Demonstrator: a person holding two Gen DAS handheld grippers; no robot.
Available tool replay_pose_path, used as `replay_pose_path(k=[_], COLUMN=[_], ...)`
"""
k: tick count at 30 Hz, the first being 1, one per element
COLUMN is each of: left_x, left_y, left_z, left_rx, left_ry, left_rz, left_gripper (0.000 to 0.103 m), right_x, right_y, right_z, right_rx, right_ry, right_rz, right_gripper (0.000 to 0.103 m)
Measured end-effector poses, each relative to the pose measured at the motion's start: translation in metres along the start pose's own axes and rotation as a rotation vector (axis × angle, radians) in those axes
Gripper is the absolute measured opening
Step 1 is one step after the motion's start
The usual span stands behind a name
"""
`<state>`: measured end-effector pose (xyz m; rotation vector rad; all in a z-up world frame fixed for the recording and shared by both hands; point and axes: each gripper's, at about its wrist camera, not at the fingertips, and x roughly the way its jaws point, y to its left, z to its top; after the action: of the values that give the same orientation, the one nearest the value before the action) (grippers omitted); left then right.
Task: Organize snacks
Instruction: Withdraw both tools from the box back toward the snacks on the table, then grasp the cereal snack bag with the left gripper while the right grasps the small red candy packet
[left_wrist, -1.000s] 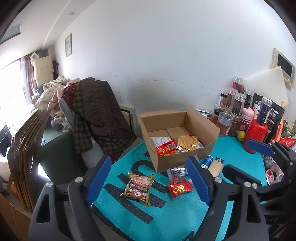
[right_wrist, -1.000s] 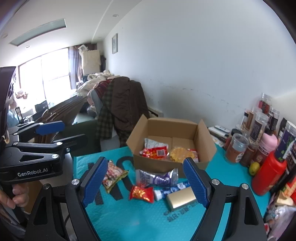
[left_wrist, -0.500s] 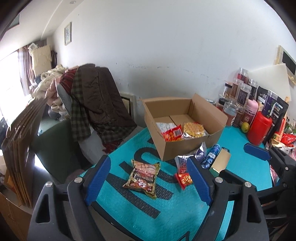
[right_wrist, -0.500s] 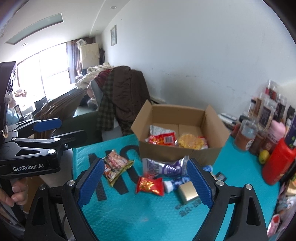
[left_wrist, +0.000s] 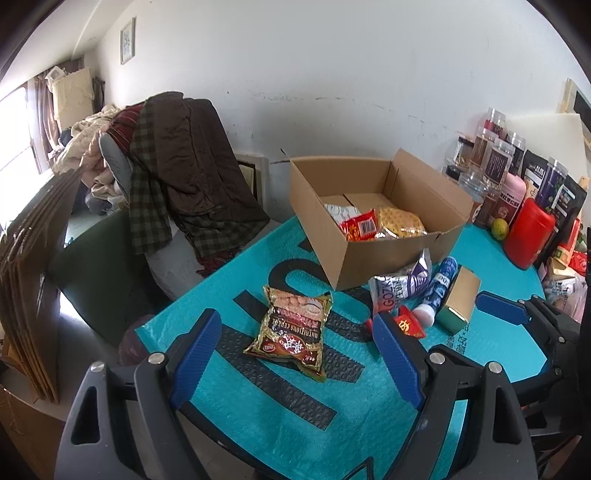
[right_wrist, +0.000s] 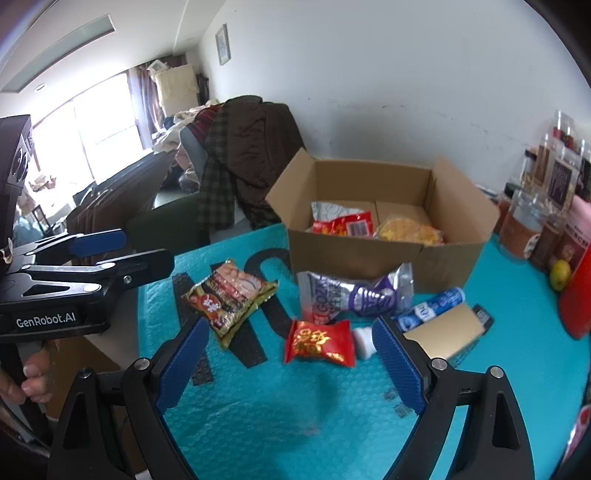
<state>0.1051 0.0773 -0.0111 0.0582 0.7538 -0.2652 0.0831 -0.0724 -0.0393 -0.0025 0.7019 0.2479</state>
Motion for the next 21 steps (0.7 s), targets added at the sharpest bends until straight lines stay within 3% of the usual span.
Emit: replay_pose_path(k=[21], left_x=[0.079], left_y=[0.013], left_z=[-0.017], left_rx=[-0.024], left_ry=[0.147], left_rz=[-0.020], left_gripper=[0.084], right_x=[0.068], right_y=[-0.022], right_z=[-0.020], right_rx=[0.066], right_ry=[0.143], right_rz=[-0.034], right_gripper=[0.091])
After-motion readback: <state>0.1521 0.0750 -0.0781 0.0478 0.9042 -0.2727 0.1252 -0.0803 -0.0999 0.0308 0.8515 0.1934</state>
